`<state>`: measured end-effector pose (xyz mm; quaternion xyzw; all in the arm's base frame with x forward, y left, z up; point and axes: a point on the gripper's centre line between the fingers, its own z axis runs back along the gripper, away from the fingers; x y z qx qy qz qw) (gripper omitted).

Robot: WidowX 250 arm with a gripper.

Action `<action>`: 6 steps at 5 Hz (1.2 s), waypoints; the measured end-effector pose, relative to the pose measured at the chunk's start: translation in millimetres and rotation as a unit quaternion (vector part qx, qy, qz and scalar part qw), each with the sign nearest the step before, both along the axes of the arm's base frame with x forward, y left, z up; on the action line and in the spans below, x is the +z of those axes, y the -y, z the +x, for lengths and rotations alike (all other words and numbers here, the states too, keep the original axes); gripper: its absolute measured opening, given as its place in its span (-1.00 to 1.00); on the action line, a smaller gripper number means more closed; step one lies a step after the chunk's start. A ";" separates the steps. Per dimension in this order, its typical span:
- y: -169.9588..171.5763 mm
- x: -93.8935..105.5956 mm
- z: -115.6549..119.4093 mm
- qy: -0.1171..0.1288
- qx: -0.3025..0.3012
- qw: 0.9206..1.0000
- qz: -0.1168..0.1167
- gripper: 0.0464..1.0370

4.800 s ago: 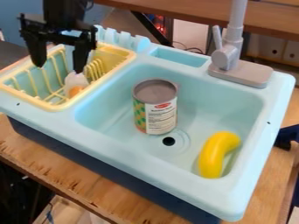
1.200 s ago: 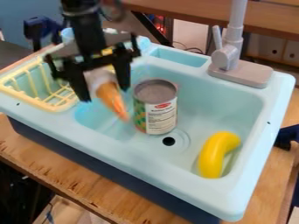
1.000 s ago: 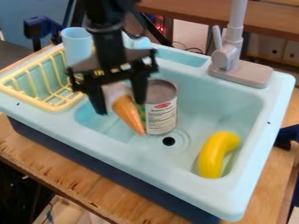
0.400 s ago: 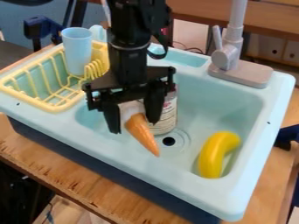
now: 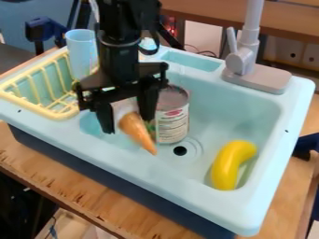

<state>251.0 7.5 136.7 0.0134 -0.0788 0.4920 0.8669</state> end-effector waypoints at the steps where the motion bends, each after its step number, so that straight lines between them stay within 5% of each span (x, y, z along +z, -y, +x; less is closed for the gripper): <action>1: -1.5 -13.9 -0.2 -0.018 0.003 1.000 -0.010 0.49; 3: 1.7 -34.4 0.9 -0.050 0.011 0.998 -0.021 0.49; 5: -3.5 -34.2 4.1 -0.064 0.021 0.997 -0.027 0.93; 6: -4.0 -27.8 3.2 -0.075 0.025 0.996 -0.027 0.93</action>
